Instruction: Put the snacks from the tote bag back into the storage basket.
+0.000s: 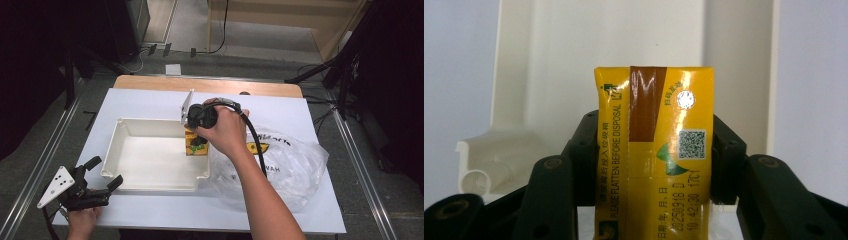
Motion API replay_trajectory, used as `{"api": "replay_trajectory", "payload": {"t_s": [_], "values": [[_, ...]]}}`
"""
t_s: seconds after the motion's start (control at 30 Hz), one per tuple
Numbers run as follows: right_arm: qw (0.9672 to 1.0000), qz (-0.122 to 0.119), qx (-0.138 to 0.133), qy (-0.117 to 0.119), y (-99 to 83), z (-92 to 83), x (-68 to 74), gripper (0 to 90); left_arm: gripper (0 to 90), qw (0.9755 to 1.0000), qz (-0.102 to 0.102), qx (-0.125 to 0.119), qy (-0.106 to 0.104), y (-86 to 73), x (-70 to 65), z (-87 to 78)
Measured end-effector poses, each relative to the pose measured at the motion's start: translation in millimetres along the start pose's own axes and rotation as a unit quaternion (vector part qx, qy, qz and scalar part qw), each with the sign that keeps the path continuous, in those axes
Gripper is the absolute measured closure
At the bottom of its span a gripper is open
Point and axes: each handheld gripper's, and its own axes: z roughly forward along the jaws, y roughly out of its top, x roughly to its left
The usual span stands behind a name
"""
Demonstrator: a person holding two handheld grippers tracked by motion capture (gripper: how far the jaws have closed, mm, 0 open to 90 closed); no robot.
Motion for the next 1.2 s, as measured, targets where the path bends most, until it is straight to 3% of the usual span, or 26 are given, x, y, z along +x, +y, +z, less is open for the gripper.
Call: {"api": "replay_trajectory", "payload": {"t_s": [0.8,1.2], "values": [[0.9997,0.017,0.013,0.014,-6.1,25.7,0.9,52.6,0.0,1.0000,0.000,0.001,0.000,-0.2,-1.1,0.1],[0.9999,0.008,0.012,0.008,-5.8,31.1,2.9,52.2,0.0,1.0000,0.001,0.002,0.000,-0.1,-1.1,0.3]]}}
